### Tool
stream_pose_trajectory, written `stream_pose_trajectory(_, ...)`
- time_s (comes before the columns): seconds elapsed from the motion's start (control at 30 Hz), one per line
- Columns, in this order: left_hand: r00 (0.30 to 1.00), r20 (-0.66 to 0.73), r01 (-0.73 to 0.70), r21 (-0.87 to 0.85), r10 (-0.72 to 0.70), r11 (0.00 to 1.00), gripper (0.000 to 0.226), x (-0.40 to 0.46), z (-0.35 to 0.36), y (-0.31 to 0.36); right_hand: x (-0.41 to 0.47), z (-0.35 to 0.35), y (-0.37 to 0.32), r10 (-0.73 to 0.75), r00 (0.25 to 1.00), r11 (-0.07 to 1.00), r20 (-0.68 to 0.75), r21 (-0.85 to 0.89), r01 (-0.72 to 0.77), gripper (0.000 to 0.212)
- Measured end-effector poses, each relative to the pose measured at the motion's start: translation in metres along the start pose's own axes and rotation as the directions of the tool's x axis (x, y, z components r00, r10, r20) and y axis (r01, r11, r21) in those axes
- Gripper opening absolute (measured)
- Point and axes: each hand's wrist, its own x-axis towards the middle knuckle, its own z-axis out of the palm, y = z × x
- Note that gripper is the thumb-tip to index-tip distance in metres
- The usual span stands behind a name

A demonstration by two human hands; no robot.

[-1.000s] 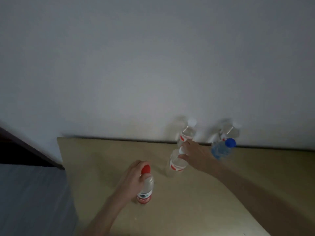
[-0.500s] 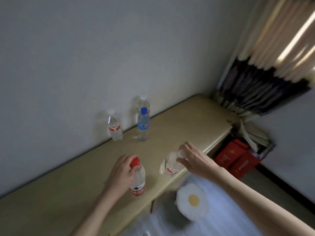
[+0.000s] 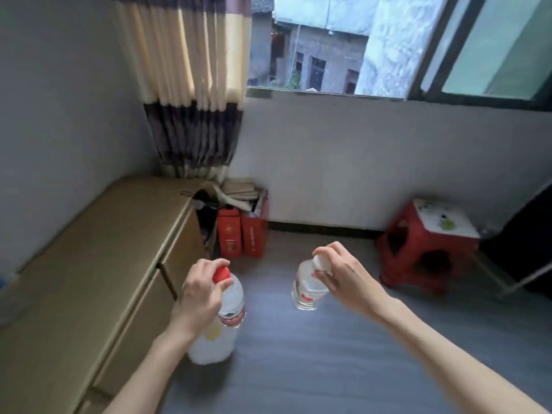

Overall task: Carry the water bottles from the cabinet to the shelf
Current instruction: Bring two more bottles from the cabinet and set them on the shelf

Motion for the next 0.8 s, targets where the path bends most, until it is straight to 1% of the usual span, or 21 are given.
stream_pose_trajectory(0.1, 0.992, 0.066, -0.102, -0.075, 0.107, 0.992, 0.032, 0.004, 0.057, 0.068, -0.061, -0.048, 0.054, 0.144, 0.985, 0.989, -0.093, -0.024, -0.147, 0.029)
stream_pose_trajectory(0.2, 0.949, 0.180, -0.233, -0.142, 0.257, 0.962, 0.031, 0.006, 0.118, 0.142, -0.127, -0.098, 0.106, 0.309, 0.931, 0.947, -0.192, -0.026, -0.320, 0.030)
stream_pose_trajectory(0.27, 0.904, 0.239, -0.315, -0.193, 0.355, 0.929, 0.030, 0.008, 0.153, 0.186, -0.165, -0.127, 0.135, 0.408, 0.876, 0.905, -0.258, -0.014, -0.426, 0.032)
stream_pose_trajectory(0.4, 0.773, 0.339, -0.453, -0.298, 0.537, 0.840, 0.029, 0.009, 0.228, 0.281, -0.242, -0.181, 0.186, 0.554, 0.730, 0.802, -0.399, 0.021, -0.597, 0.032)
stream_pose_trajectory(0.5, 0.657, 0.402, -0.518, -0.374, 0.638, 0.769, 0.029, 0.004, 0.288, 0.355, -0.299, -0.219, 0.223, 0.651, 0.576, 0.693, -0.495, 0.077, -0.717, 0.030)
stream_pose_trajectory(0.6, 0.558, 0.454, -0.539, -0.438, 0.695, 0.719, 0.029, 0.001, 0.348, 0.421, -0.343, -0.253, 0.261, 0.713, 0.376, 0.579, -0.592, 0.193, -0.792, 0.027)
stream_pose_trajectory(0.67, 0.494, 0.478, -0.554, -0.470, 0.726, 0.687, 0.030, -0.001, 0.394, 0.465, -0.371, -0.273, 0.292, 0.722, 0.250, 0.511, -0.645, 0.254, -0.821, 0.025)
stream_pose_trajectory(0.7, 0.463, 0.491, -0.555, -0.489, 0.738, 0.673, 0.029, -0.003, 0.417, 0.487, -0.385, -0.284, 0.307, 0.726, 0.197, 0.476, -0.659, 0.274, -0.836, 0.025)
stream_pose_trajectory(0.8, 0.373, 0.515, -0.539, -0.557, 0.772, 0.632, 0.026, -0.008, 0.474, 0.552, -0.420, -0.317, 0.350, 0.744, 0.077, 0.368, -0.664, 0.311, -0.876, 0.024)
